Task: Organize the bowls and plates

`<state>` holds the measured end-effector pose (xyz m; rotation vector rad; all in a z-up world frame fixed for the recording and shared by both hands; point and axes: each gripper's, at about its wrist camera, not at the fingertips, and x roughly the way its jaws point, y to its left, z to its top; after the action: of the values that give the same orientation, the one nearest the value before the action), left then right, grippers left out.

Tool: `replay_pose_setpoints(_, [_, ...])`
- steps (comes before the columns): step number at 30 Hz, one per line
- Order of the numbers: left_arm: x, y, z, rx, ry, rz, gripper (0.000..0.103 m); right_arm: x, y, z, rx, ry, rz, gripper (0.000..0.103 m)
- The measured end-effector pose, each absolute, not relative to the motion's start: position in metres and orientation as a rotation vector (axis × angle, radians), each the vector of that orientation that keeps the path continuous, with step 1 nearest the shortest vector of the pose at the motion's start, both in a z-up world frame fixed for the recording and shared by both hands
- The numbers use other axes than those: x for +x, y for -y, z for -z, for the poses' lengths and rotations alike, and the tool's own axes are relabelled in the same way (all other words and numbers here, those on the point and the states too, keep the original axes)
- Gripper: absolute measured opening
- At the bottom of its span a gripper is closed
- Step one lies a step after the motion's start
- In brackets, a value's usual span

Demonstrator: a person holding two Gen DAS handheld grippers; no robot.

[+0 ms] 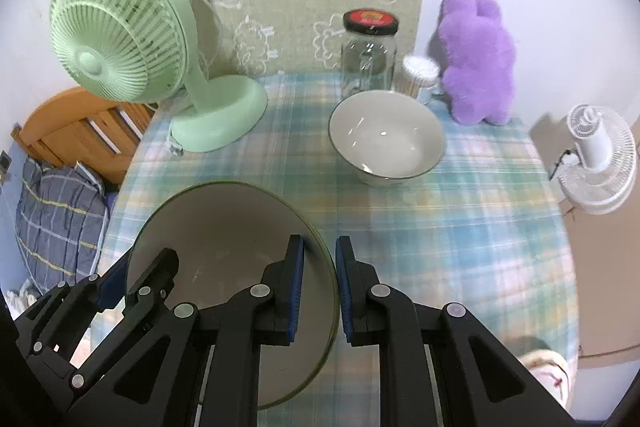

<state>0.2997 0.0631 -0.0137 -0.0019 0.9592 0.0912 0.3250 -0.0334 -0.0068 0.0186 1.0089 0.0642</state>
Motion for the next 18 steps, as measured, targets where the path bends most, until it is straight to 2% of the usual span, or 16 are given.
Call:
replay_pose_setpoints(11, [0.248, -0.047, -0.032, 0.036, -0.898, -0.017, 0.017, 0.264, 0.047, -0.042, 0.058, -0.945, 0.003, 0.019])
replay_pose_setpoints(18, [0.216, -0.032, -0.037, 0.063, -0.885, 0.041, 0.017, 0.220, 0.061, -0.054, 0.079, -0.919, 0.059, 0.019])
